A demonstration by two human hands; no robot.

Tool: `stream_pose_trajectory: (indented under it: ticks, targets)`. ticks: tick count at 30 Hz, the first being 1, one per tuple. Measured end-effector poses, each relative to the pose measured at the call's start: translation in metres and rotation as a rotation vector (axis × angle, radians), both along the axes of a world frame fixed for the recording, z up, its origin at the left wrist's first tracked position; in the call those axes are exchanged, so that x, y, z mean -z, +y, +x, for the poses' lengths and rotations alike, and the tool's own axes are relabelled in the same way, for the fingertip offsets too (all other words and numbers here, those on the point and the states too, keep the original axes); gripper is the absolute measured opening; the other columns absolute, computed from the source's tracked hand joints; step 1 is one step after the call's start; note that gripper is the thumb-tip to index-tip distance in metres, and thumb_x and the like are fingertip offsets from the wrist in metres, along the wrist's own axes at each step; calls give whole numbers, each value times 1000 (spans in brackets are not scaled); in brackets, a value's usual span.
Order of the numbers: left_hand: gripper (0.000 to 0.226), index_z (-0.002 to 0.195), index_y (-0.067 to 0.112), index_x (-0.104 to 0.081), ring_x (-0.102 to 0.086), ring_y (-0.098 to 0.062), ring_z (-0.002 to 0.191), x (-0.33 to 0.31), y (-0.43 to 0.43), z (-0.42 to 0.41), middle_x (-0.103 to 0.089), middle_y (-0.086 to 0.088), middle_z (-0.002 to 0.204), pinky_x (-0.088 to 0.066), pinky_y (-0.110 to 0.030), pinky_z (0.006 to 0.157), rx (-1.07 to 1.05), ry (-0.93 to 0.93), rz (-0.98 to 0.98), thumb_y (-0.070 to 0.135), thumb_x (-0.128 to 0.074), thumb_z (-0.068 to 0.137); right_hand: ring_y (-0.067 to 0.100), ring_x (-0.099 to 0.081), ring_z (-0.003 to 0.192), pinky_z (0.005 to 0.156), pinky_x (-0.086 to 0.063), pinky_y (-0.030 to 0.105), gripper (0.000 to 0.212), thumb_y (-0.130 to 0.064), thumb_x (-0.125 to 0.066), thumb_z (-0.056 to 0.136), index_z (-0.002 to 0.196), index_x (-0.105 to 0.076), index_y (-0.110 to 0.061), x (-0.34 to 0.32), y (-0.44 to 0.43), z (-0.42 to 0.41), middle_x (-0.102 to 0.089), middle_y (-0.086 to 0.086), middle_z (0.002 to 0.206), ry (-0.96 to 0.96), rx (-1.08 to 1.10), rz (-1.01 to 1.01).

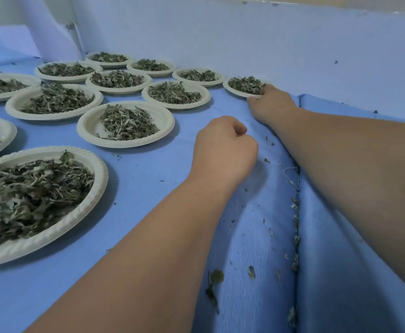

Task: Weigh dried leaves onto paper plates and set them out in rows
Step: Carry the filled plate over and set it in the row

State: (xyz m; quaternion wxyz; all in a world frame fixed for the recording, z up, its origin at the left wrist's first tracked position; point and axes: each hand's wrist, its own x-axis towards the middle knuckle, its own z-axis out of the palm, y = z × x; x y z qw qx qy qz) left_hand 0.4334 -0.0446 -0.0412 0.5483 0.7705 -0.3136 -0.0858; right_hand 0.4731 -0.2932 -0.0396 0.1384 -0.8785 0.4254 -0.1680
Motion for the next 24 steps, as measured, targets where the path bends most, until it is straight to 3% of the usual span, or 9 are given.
stream_pose_trajectory:
  ticks: [5, 8, 11, 14, 16, 18, 20, 22, 24]
  targets:
    - [26, 98, 24, -70, -67, -17, 89, 4, -2, 1, -73, 6, 99, -47, -27, 66, 19, 3, 10, 10, -51, 86, 37, -60, 109, 98, -48, 52, 80, -53, -42, 94, 154, -7, -13, 2, 7, -2, -62, 13, 120, -21, 44, 73]
    - [28, 105, 22, -71, -66, -17, 91, 3, -4, 2, -72, 4, 102, -46, -26, 66, 29, -19, 25, 11, -53, 87, 39, -55, 116, 101, -47, 52, 84, -50, -38, 92, 156, 6, -17, 3, 12, -8, -58, 17, 129, 20, 48, 64]
    - [31, 108, 21, -72, -65, -20, 96, 3, -4, 1, -72, 3, 105, -49, -28, 73, 18, -64, 57, 11, -53, 86, 41, -41, 133, 110, -38, 51, 78, -49, -36, 95, 158, -4, -16, 4, 26, -24, -42, 22, 146, 87, 61, 72]
    - [34, 111, 20, -72, -64, -21, 102, 1, -5, -2, -72, 1, 108, -50, -30, 80, 17, -145, 117, 9, -52, 86, 39, -32, 143, 116, -30, 45, 56, -34, -27, 104, 151, -32, -3, -4, 55, -49, -34, 24, 156, 354, -116, -45]
    - [34, 114, 19, -72, -64, -23, 107, -2, -6, -6, -73, -1, 113, -48, -29, 83, 17, -210, 169, 9, -53, 87, 36, -44, 136, 104, -38, 38, 44, -24, -28, 107, 138, -52, -5, -21, 89, -68, -44, 21, 152, 474, -274, -153]
    - [37, 120, 18, -70, -63, -23, 113, -6, -4, -14, -72, -1, 118, -43, -26, 83, 18, -247, 226, 9, -56, 88, 31, -57, 110, 82, -41, 34, 28, -20, -34, 105, 100, -62, -14, -41, 122, -92, -57, 18, 139, 528, -358, -170]
    - [41, 126, 16, -68, -62, -22, 117, -11, 2, -33, -71, -2, 123, -37, -22, 82, 13, -234, 239, 6, -56, 88, 24, -54, 87, 68, -36, 30, 23, -19, -41, 102, 84, -55, -14, -52, 143, -117, -62, 15, 127, 482, -362, -59]
    - [41, 124, 15, -69, -63, -24, 117, -16, 7, -61, -72, -4, 123, -36, -21, 81, 17, -238, 212, 1, -56, 88, 26, -55, 93, 66, -36, 31, 20, -19, -43, 100, 96, -61, -11, -53, 153, -151, -63, 14, 125, 319, -341, 65]
    - [37, 121, 15, -70, -66, -21, 107, -22, 8, -99, -74, -4, 116, -37, -20, 76, 53, -246, 155, 3, -59, 88, 28, -59, 106, 73, -44, 31, 27, -18, -44, 98, 112, -67, -11, -50, 165, -197, -65, 11, 125, 57, -266, 181]
